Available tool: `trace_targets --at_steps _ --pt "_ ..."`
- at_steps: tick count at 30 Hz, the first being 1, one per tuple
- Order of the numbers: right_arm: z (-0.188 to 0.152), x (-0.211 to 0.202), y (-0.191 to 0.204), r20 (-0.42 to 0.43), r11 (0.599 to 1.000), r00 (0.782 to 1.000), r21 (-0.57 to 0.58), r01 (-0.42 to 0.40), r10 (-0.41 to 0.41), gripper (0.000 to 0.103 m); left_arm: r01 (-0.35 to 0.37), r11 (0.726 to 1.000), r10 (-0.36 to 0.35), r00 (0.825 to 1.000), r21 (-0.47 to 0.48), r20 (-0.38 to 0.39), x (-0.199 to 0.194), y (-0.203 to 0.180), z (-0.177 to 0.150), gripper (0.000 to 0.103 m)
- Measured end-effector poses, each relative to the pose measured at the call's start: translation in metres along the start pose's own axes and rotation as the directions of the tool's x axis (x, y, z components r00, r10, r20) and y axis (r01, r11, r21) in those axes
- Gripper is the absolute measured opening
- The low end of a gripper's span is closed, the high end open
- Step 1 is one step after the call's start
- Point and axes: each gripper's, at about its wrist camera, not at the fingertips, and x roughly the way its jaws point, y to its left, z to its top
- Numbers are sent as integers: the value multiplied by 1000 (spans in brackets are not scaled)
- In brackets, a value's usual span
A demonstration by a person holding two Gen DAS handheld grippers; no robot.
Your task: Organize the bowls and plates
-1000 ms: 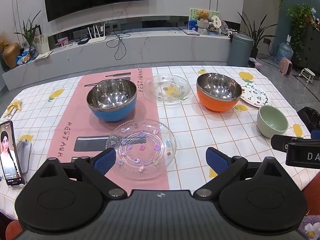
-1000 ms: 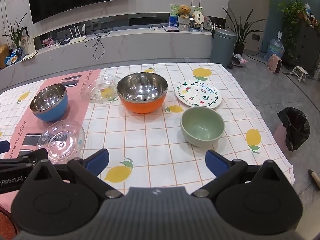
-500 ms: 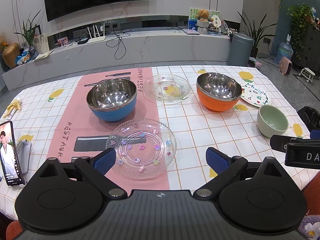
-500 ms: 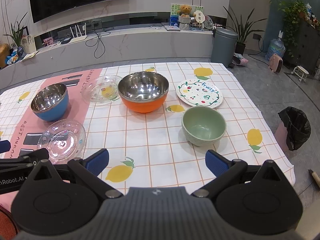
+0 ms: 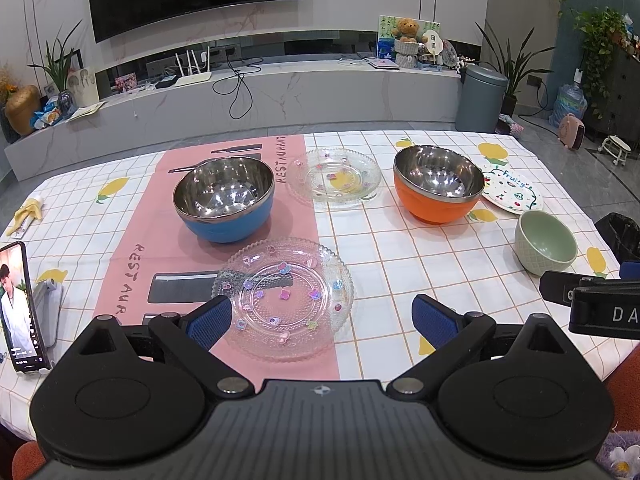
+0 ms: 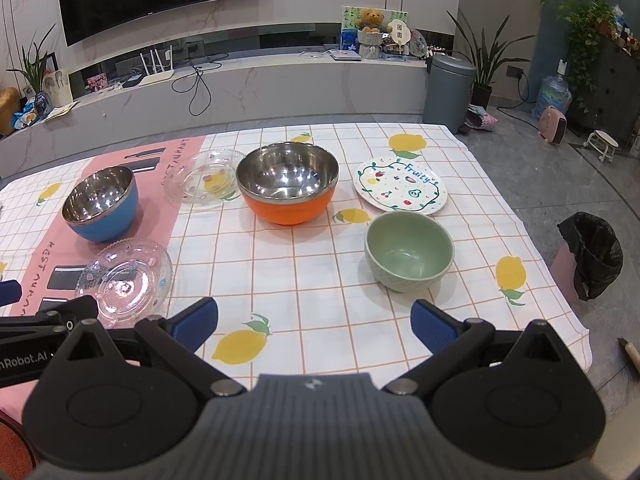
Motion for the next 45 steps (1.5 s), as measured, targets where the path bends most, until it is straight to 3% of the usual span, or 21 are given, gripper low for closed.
trace_targets --at_steps 45 --pt "-1 2 1 -16 1000 1000 6 -3 3 100 2 1000 -2 1000 0 -5 4 -1 -3 103"
